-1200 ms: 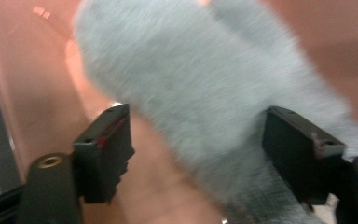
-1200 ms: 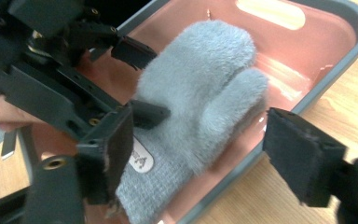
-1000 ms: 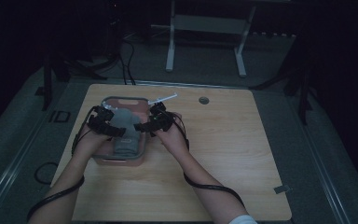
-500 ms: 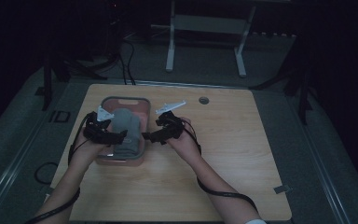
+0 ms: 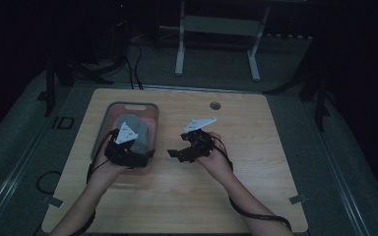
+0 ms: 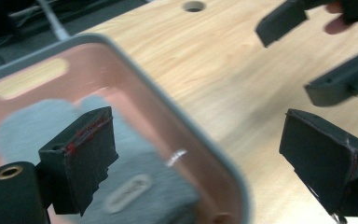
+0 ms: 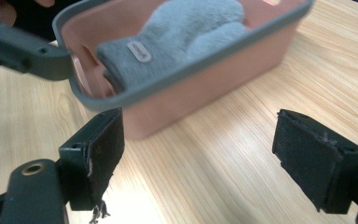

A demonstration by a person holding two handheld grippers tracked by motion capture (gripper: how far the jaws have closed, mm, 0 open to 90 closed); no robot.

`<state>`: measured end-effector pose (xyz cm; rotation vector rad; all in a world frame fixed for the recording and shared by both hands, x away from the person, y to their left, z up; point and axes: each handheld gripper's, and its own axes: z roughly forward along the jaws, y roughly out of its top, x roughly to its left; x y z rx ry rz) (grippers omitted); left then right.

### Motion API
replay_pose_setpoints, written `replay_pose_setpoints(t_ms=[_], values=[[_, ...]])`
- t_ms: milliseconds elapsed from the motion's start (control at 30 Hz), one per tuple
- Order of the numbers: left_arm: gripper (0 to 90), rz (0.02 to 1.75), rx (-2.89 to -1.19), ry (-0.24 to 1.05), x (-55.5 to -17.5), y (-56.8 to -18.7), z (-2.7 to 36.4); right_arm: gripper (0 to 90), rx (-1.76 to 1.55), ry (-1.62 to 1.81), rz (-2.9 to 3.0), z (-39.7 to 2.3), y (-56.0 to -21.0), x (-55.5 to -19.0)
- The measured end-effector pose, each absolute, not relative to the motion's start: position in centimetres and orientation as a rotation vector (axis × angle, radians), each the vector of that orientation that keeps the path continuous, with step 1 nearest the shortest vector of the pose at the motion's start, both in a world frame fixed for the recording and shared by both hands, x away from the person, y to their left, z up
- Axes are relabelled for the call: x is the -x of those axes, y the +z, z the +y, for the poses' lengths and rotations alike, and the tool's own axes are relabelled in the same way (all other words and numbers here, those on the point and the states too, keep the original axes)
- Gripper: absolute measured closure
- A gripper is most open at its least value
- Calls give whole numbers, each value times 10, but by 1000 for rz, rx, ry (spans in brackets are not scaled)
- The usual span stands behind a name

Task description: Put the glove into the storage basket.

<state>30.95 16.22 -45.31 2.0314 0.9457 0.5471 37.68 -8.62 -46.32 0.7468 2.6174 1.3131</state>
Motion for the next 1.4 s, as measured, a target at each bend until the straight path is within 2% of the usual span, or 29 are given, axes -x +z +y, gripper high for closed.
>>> replay_pose_setpoints(t_ms=[500, 800, 1400], values=[[109, 769, -2073, 426, -296, -466, 110, 159, -751, 1276, 2581, -156, -478, -357], [109, 648, -2119, 319, -287, -489, 74, 145, -729, 1251, 2618, -187, -499, -342], [109, 555, -2156, 195, -276, -534, 42, 145, -799, 1275, 2604, -246, -538, -316]])
